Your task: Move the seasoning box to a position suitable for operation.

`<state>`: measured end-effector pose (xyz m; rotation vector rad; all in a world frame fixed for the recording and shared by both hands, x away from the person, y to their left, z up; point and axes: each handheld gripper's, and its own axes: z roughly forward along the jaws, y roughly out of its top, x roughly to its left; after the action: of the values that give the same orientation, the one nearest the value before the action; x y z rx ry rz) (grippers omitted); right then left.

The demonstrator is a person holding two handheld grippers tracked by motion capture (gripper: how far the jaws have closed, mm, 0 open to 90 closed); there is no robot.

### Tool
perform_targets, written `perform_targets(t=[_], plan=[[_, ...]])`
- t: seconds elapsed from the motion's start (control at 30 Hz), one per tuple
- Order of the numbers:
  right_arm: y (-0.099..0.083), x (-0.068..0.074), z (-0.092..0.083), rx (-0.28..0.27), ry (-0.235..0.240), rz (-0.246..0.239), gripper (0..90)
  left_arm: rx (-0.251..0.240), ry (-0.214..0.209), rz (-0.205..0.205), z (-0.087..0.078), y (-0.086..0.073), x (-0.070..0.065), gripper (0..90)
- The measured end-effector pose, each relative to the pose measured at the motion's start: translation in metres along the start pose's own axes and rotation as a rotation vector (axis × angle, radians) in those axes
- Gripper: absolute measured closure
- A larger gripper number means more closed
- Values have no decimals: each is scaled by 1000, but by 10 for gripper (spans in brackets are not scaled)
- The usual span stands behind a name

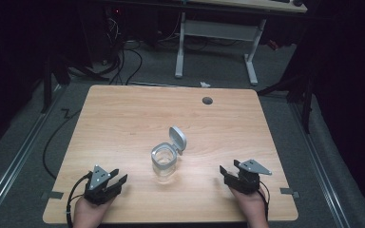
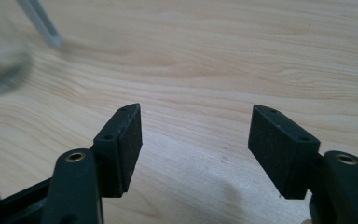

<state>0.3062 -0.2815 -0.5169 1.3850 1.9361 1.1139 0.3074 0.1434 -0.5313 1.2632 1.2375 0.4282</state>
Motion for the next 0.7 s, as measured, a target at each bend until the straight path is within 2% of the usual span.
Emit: perform_targets(t=[0.03,0.1,0.2,0.27,0.37,0.43,0.5,0.57,0.7], plan=[[0,-1,-2,-16,6,8,420,-4,-7,-5,1,0,-4,568],[-1,-4,-3,-26,10,25,426,-5,-22,-3,2,-2,-10,606],[-5,-4,-1,-19,5,8,465,13,-61,-25,6,-5,-19,710],[-6,-4,-2,-14,5,8,493,36,-84,-54,11,-10,-26,758],[-6,-4,-3,-24,14,21,498,50,-95,-40,20,-17,-38,844],[-6,-3,-3,-19,12,14,488,63,-106,-25,25,-21,-48,886],[-6,-2,-2,-16,11,7,481,72,-119,-23,27,-23,-53,899],[-6,0,-1,-11,20,7,477,78,-131,-1,32,-26,-63,900],[-7,4,2,3,32,-4,472,69,-139,-16,36,-25,-70,900]])
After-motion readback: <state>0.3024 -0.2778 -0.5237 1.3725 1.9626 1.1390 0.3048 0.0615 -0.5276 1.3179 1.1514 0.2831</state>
